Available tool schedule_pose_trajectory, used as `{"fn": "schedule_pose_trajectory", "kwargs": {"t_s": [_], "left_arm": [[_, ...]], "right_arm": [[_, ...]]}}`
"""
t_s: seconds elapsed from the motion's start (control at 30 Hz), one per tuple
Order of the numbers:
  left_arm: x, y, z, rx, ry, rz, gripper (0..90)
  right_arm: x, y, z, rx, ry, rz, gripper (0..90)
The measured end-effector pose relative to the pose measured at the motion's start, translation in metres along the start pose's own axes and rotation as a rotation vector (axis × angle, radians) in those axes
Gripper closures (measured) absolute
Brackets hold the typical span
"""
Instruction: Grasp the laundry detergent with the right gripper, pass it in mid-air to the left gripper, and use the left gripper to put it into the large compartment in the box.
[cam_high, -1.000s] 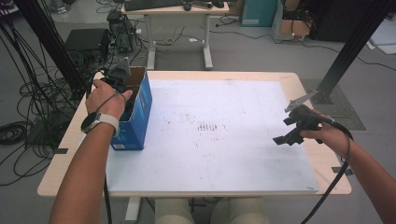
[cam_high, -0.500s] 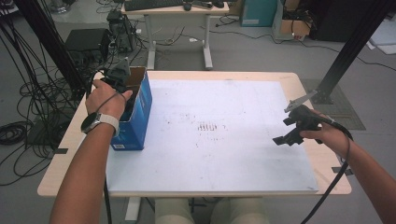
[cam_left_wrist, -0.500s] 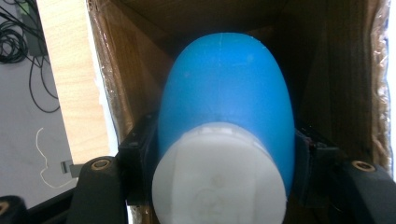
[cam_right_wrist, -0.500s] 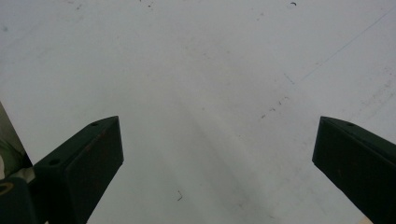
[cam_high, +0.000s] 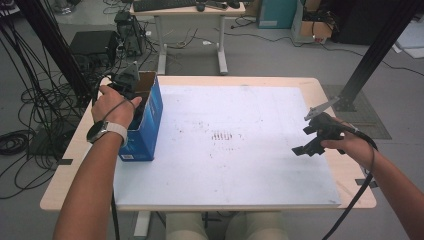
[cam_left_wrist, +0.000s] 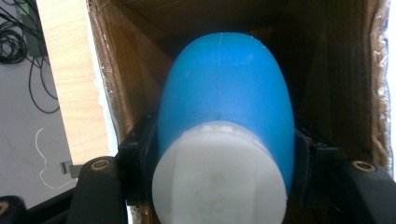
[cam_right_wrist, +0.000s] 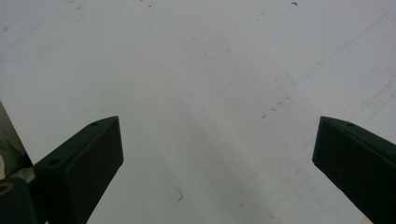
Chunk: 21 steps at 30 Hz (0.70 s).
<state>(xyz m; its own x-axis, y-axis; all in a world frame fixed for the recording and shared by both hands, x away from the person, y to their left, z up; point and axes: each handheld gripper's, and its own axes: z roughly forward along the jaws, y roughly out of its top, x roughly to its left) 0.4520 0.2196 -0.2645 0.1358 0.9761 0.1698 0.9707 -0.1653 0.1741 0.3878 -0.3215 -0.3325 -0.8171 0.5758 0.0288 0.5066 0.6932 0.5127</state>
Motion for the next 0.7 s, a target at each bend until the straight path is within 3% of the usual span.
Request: {"fn": "schedule_pose_trajectory", "kwargs": {"t_s": [0.07, 0.13, 0.17, 0.2, 0.53, 0.7], "left_arm": [[0.0002, 0.0000, 0.0002, -0.002, -0.002, 0.000, 37.3], [0.0002, 0.0002, -0.0001, 0.000, -0.005, -0.004, 37.4], [0.0003, 0.0003, -0.0001, 0.001, -0.005, -0.004, 37.4], [0.0001, 0.0001, -0.0001, 0.000, -0.002, -0.002, 37.4], [0.0000, 0.0001, -0.0002, 0.001, -0.004, -0.009, 37.3], [0.0003, 0.0001, -0.0002, 0.001, -0.004, -0.009, 37.4]], "right_arm": [[0.0018, 0.0002, -0.0007, 0.013, -0.002, 0.021, 1.9], [-0.0001, 0.0005, 0.0004, -0.001, 0.003, -0.010, 1.9], [0.0019, 0.0004, -0.0007, 0.013, -0.002, 0.020, 1.9], [0.0000, 0.0006, 0.0004, -0.001, 0.001, -0.006, 1.9], [0.0003, 0.0007, 0.0006, 0.001, 0.001, -0.006, 1.9], [0.0023, 0.0006, -0.0002, 0.015, -0.003, 0.018, 1.9]]}}
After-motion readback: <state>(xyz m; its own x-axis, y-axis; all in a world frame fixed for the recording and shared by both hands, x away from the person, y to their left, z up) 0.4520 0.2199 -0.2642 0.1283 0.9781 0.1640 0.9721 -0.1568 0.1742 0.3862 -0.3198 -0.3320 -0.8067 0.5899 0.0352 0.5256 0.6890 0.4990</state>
